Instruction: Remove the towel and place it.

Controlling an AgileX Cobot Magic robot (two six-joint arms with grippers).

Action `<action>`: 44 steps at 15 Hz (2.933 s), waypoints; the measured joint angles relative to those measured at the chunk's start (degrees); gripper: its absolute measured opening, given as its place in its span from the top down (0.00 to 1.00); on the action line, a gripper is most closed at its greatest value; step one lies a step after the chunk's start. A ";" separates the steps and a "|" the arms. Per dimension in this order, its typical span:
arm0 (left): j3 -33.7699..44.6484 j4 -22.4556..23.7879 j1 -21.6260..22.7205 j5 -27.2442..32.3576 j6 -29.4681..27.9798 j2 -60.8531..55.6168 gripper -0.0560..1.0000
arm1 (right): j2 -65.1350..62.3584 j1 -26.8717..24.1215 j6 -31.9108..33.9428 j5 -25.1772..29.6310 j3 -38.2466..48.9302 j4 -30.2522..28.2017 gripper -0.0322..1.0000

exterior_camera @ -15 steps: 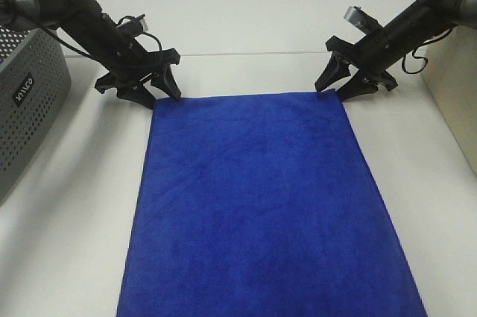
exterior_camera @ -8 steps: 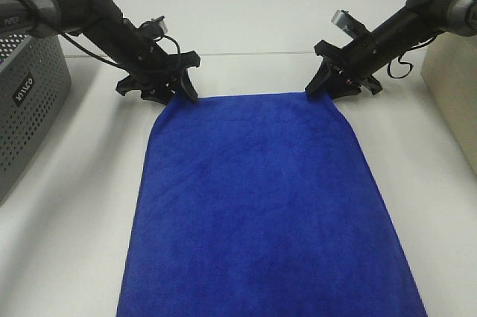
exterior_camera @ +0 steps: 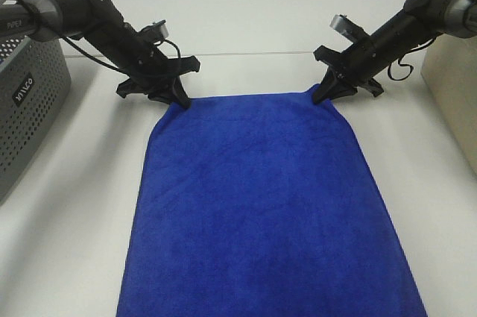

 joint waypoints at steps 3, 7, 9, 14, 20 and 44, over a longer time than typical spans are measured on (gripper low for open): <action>-0.86 0.57 0.00 -0.17 0.52 0.00 0.95 | 0.06 0.00 -1.32 0.00 -2.75 -2.41 0.95; -8.19 3.67 -0.06 -1.43 0.69 0.52 0.95 | 0.23 0.00 -1.43 -0.92 -9.85 -4.35 0.95; -11.57 4.58 -0.06 -2.81 0.74 0.52 0.95 | 0.23 0.00 -1.89 -3.21 -12.26 -4.47 0.95; -12.66 5.61 -0.06 -12.95 2.58 0.74 0.95 | 0.23 0.00 -5.90 -13.41 -13.12 -4.18 0.95; -12.66 5.50 -0.52 -22.75 4.93 2.52 0.95 | 0.40 0.46 -8.88 -24.18 -13.12 -2.41 0.95; -12.66 8.88 -2.98 -37.76 8.88 7.56 0.95 | 8.19 0.69 -11.92 -36.67 -13.12 1.09 0.95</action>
